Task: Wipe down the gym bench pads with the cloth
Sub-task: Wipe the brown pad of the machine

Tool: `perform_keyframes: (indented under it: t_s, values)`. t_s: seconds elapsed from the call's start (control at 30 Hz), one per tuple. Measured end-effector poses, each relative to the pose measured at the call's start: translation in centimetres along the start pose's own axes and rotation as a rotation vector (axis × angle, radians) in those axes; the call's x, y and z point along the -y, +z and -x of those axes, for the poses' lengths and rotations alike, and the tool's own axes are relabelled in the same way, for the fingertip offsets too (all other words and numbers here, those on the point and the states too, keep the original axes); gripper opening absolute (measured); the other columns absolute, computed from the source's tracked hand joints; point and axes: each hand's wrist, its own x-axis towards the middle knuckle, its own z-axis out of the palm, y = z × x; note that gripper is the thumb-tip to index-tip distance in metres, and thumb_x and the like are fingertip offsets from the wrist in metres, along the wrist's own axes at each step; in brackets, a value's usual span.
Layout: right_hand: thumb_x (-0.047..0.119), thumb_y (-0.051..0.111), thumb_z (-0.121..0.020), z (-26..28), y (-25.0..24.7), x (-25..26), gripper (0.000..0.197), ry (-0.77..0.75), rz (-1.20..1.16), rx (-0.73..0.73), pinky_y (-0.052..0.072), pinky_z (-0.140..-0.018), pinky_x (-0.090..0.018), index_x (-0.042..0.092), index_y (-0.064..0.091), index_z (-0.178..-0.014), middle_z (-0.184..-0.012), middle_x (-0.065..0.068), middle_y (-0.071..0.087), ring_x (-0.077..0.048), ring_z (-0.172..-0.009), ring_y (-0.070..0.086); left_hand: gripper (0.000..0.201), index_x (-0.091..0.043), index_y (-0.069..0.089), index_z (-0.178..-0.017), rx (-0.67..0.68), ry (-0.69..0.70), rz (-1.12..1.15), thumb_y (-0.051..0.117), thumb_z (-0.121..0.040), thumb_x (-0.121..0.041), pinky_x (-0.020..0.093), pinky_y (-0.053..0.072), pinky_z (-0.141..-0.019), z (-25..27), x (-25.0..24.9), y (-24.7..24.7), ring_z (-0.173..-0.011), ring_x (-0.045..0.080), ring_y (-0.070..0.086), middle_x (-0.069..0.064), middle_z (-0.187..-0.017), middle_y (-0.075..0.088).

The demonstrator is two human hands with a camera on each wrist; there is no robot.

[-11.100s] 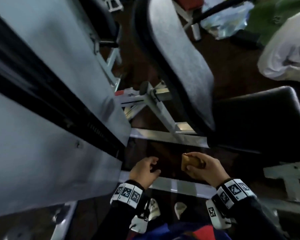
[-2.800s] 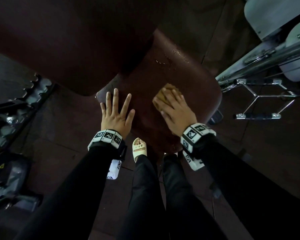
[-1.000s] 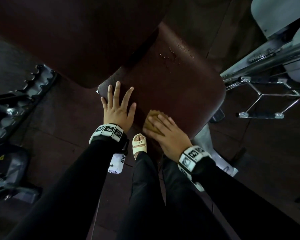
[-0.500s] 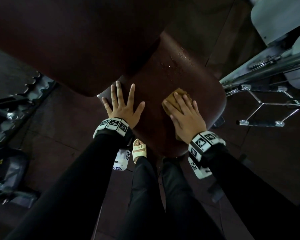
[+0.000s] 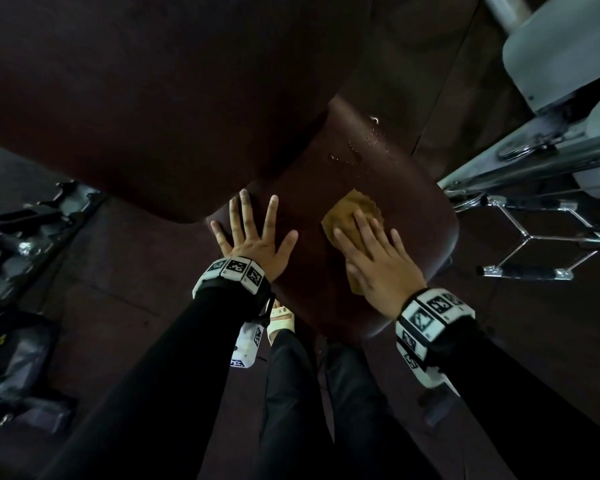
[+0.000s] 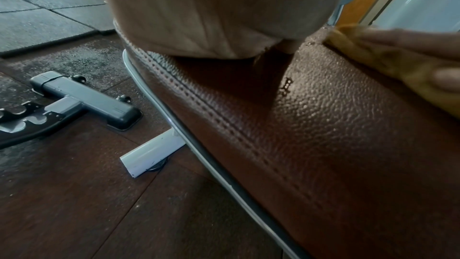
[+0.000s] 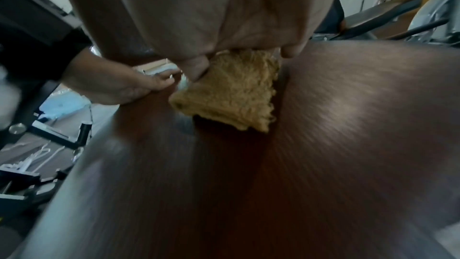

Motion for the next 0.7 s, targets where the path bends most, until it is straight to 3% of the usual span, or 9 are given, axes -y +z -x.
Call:
perform_keyframes:
  t_s: [0.1,0.23,0.37,0.53,0.63,0.7]
  values:
    - [0.034,0.03,-0.096,-4.6,-2.5,1.4,0.059,-0.006,0.046,-0.077,0.002,-0.115,-0.047,0.039,0.0,-0.148,-0.158,0.0,-0.01,-0.024,-0.146,0.002,0.067,-0.056,-0.05,-0.114,0.004,0.0,0.004,0.006,-0.083,-0.076,0.04,-0.045,-0.085,0.1,-0.1,0.0,-0.114,0.008,-0.059,-0.011,-0.122,-0.065]
    - [0.035,0.031,-0.096,-11.7,-6.7,1.1,0.059,-0.015,0.061,-0.113,0.002,-0.116,-0.052,0.039,0.004,-0.148,-0.159,0.002,-0.005,-0.022,-0.146,0.002,0.065,-0.055,-0.051,-0.113,0.03,-0.007,-0.004,0.001,-0.081,-0.075,0.04,-0.047,-0.082,0.1,-0.1,-0.2,-0.112,0.009,-0.06,-0.01,-0.121,-0.066]
    - [0.032,0.036,-0.094,-14.4,-9.6,-1.5,0.057,0.011,0.015,-0.177,0.007,-0.114,-0.053,0.034,0.016,-0.148,-0.159,-0.003,0.004,-0.025,-0.145,0.01,0.065,-0.055,-0.05,-0.115,0.047,0.001,0.026,0.003,-0.082,-0.075,0.042,-0.045,-0.085,0.2,-0.2,-0.3,-0.116,0.01,-0.058,-0.009,-0.123,-0.065]
    - [0.024,0.041,-0.096,-10.8,-8.5,-4.9,0.057,0.157,-0.221,-0.197,0.01,-0.115,-0.044,0.031,0.02,-0.148,-0.158,-0.007,0.009,-0.032,-0.142,0.019,0.066,-0.054,-0.051,-0.114,0.078,0.002,0.037,0.005,-0.084,-0.074,0.044,-0.042,-0.087,0.3,-0.3,-0.5,-0.116,0.011,-0.058,-0.008,-0.122,-0.065]
    - [0.015,0.047,-0.094,-6.2,-6.0,-4.7,0.055,0.1,-0.168,-0.257,0.014,-0.113,-0.047,0.023,0.03,-0.146,-0.155,-0.015,0.016,-0.038,-0.14,0.022,0.066,-0.054,-0.052,-0.112,0.094,-0.002,0.033,0.005,-0.085,-0.073,0.045,-0.042,-0.087,0.4,-0.3,-0.6,-0.114,0.011,-0.06,-0.008,-0.121,-0.066]
    - [0.014,0.046,-0.093,-4.3,-4.2,-3.4,0.055,0.062,-0.12,-0.202,0.014,-0.113,-0.049,0.022,0.03,-0.146,-0.155,-0.017,0.016,-0.039,-0.141,0.018,0.066,-0.054,-0.052,-0.112,0.089,0.001,0.035,0.005,-0.085,-0.073,0.045,-0.042,-0.088,0.4,-0.3,-0.6,-0.113,0.01,-0.06,-0.009,-0.119,-0.067]
